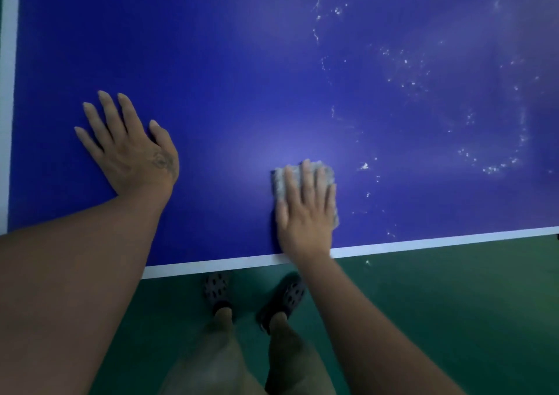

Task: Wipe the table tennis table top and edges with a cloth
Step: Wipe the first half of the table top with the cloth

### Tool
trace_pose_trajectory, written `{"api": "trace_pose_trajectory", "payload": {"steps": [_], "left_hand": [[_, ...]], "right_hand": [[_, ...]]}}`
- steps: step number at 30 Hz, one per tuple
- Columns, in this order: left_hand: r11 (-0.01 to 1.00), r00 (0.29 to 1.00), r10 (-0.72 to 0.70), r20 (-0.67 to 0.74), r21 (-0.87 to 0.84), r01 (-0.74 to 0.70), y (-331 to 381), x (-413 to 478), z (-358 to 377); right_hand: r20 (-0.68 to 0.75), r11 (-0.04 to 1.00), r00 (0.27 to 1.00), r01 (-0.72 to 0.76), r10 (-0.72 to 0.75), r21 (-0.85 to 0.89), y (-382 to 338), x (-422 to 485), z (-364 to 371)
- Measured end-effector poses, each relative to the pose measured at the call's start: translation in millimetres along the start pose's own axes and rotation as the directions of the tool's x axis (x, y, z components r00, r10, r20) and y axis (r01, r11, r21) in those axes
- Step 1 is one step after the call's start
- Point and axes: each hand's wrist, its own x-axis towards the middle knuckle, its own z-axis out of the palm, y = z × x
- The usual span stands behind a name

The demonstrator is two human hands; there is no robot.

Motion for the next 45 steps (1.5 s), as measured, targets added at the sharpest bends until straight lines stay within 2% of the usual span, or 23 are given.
{"api": "trace_pose_trajectory", "payload": {"steps": [3, 6, 11, 14, 18, 22, 25, 27, 30, 33, 40, 45], "left_hand": [[1.0, 1.0, -0.001, -0.006, 0.008, 0.001, -1.4, -1.3, 1.9], [1.0, 1.0, 0.006, -0.007, 0.015, -0.006, -1.5, -1.5, 3.9], [0.992, 0.993, -0.121, -0.001, 0.028, 0.121, 36.4, -24.7, 7.3], [0.992, 0.992, -0.123, 0.011, 0.03, 0.123, 90.1, -57.0, 14.1], [0.998, 0.996, -0.035, 0.077, 0.055, 0.03, 155.0, -73.7, 27.9], [0.994, 0.996, -0.003, 0.089, 0.106, -0.006, 183.8, -61.7, 37.8], [0.991, 0.996, 0.012, 0.085, 0.128, -0.022, 187.9, -52.8, 41.2], [0.991, 0.997, 0.02, 0.078, 0.129, -0.03, 188.5, -50.7, 42.0], [0.995, 0.998, 0.027, 0.056, 0.094, -0.032, 188.2, -49.4, 42.1], [0.996, 0.998, 0.02, 0.062, 0.088, -0.026, 189.3, -48.4, 40.2], [0.999, 0.998, 0.004, 0.069, 0.047, -0.007, 190.1, -47.1, 37.5], [0.999, 0.998, -0.009, 0.07, 0.032, 0.007, 190.9, -45.8, 37.1]], "right_hand": [[-0.039, 0.986, 0.986, 0.163, -0.162, 0.04, 5.9, -44.1, 13.5], [-0.043, 0.966, 0.965, 0.258, -0.257, 0.017, 63.9, -49.8, 9.7], [-0.034, 0.977, 0.977, 0.21, -0.211, -0.035, 186.1, 1.4, -18.8], [-0.002, 0.975, 0.977, 0.215, -0.215, -0.058, 217.5, 21.6, -26.7], [-0.005, 0.954, 0.955, 0.297, -0.297, -0.036, 194.3, -0.3, -16.6], [0.018, 0.849, 0.851, 0.522, -0.525, 0.08, 159.4, -18.7, -3.3], [-0.026, 0.79, 0.794, 0.608, -0.608, 0.08, 173.0, 22.1, -7.5], [-0.073, 0.814, 0.816, 0.578, -0.574, 0.064, 194.1, 67.5, -16.0], [-0.126, 0.899, 0.893, 0.437, -0.432, 0.019, 221.5, 131.5, -30.8], [-0.116, 0.928, 0.921, 0.372, -0.373, -0.029, 224.9, 146.1, -36.0], [-0.031, 0.849, 0.856, 0.516, -0.516, 0.111, 148.5, 75.5, -17.6], [-0.099, 0.797, 0.809, 0.588, -0.58, 0.135, 129.3, 138.9, -20.7]]}}
